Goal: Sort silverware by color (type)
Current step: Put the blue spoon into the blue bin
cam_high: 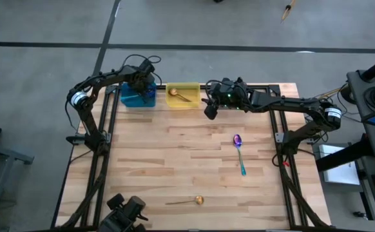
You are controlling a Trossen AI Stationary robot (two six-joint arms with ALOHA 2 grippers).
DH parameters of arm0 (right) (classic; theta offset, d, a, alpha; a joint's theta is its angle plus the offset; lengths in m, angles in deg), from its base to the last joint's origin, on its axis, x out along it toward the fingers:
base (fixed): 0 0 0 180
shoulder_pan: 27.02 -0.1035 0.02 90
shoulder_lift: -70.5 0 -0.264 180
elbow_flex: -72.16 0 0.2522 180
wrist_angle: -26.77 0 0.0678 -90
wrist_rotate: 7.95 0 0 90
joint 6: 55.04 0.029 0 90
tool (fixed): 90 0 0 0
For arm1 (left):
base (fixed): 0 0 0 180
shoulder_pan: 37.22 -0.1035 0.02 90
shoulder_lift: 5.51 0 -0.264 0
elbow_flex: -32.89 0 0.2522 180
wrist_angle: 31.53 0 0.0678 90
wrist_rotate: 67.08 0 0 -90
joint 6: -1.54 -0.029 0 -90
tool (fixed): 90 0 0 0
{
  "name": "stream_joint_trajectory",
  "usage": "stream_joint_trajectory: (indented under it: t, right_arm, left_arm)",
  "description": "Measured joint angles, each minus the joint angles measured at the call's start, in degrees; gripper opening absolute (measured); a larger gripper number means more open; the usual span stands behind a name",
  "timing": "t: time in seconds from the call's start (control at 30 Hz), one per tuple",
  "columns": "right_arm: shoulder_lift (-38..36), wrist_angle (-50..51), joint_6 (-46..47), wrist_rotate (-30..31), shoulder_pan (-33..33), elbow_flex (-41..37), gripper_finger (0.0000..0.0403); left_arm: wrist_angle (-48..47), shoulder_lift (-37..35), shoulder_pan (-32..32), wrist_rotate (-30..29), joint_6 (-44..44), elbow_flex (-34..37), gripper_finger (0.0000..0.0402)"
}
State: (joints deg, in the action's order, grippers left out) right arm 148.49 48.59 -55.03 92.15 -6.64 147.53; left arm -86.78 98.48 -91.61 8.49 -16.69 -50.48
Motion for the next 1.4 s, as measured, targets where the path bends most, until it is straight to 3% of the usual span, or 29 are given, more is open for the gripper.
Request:
stream_joint_trajectory:
  t: [0.33, 0.7, 1.13, 1.4]
  right_arm:
    - [0.0, 0.26, -0.41, 0.0, 0.0, 0.0, 0.0171]
    - [0.0, 0.66, -1.14, 0.0, 0.0, 0.02, 0.0171]
    - [0.0, 2.57, -0.23, -0.02, -2.68, 0.02, 0.0171]
    - [-0.01, 4.5, 2.19, -0.02, -4.24, 0.02, 0.0171]
  left_arm:
    - [-0.05, -2.13, 1.66, 0.02, 8.05, 0.0, 0.0048]
    - [3.9, -15.13, 10.61, -0.02, 14.88, 1.43, 0.0048]
    - [28.2, -34.11, 35.04, 0.02, 24.79, 24.89, 0.0048]
    - [49.75, -38.06, 47.08, 0.02, 23.83, 38.02, 0.0048]
